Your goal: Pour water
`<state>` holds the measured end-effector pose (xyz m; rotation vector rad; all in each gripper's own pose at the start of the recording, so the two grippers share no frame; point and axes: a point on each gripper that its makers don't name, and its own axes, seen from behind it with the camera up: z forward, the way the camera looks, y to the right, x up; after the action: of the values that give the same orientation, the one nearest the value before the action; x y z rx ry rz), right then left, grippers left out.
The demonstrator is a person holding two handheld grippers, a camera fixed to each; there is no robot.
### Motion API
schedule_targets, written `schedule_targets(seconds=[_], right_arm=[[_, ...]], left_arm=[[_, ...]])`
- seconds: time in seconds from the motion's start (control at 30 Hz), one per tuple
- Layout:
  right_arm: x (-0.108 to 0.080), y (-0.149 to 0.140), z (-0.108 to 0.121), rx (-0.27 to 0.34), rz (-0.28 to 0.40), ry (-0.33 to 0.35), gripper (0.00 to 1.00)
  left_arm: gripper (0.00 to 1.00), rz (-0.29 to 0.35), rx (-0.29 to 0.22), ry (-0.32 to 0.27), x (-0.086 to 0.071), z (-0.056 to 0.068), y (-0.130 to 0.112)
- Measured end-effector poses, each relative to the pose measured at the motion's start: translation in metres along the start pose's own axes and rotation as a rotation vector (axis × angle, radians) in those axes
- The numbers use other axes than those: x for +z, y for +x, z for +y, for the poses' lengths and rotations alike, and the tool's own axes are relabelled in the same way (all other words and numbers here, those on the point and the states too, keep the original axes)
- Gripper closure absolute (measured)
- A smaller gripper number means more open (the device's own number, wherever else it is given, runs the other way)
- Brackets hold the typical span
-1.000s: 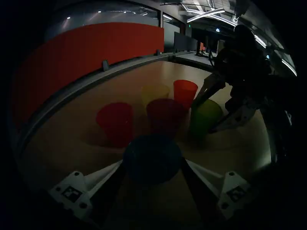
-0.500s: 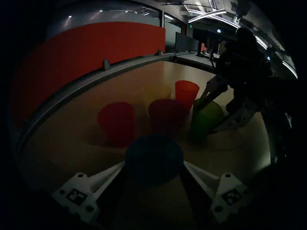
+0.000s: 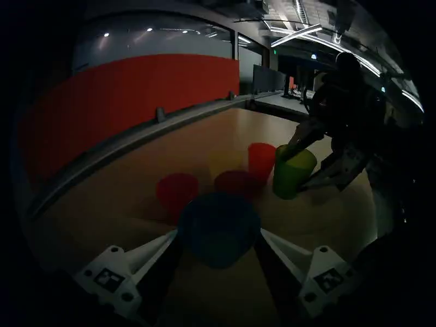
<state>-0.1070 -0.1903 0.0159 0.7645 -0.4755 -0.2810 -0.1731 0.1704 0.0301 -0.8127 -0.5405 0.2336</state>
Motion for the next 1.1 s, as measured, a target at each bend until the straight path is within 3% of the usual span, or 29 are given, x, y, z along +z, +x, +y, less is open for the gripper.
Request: schedule_targets(seconds=[0.53,0.87,1.1], right_arm=[[-0.050,0.084,-0.011,-0.039,0.212,-0.049,0.00],[-0.070,0.120,-0.017,-0.036,0.327,-0.058,0.00],[-0.077,0.133,-0.021,-0.039,0.370,-0.064,0.00]], left_arm=[[0.17,0.192,0.029,0.102,-0.064,-0.003,0.074],[0.17,0.274,-0.001,0.121,-0.087,-0.007,0.096],[0.16,0.316,-0.003,0.121,-0.097,-0.005,0.108]])
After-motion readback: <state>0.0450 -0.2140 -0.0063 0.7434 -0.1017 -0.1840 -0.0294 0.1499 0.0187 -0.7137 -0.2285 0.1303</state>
